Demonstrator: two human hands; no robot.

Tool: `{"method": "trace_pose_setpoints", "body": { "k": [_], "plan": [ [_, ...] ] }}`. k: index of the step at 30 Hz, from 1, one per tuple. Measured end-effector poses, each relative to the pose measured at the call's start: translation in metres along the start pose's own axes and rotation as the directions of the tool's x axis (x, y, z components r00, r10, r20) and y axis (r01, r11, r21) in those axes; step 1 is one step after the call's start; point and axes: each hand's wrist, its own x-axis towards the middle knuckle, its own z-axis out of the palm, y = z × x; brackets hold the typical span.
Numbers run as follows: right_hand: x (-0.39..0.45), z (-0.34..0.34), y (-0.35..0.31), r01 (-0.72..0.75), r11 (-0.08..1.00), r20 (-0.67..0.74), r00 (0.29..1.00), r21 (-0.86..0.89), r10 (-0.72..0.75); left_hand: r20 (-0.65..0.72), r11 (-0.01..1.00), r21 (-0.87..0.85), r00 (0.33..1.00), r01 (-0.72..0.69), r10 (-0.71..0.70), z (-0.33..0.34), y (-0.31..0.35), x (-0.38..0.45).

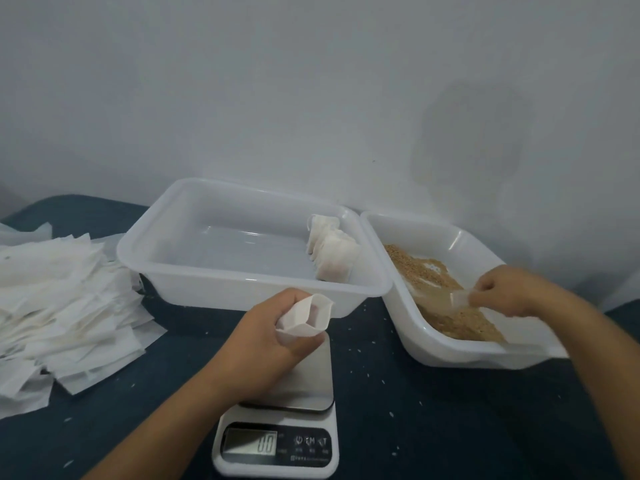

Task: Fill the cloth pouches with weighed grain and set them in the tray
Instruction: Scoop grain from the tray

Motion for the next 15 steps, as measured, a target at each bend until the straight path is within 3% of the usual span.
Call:
{"method": "trace_pose_setpoints", "body": {
  "k": [4, 9, 15],
  "plan": [
    [-0.008, -0.029, 0.033, -0.067, 0.998, 0.065, 0.996, 0.001, 0.067, 0.002, 0.999, 0.031, 1.0, 0.009, -0.009, 0.002, 0.001, 0.0],
    [-0.014, -0.059, 0.063, -0.124, 0.992, 0.047, 0.991, 0.019, 0.123, 0.01, 0.999, 0.04, 1.0, 0.019, -0.019, 0.002, 0.0, 0.0],
    [-0.012, -0.065, 0.069, -0.171, 0.974, 0.132, 0.973, -0.15, 0.191, 0.039, 0.998, 0.057, 0.999, 0.032, -0.034, 0.002, 0.002, -0.002]
  ]
}}
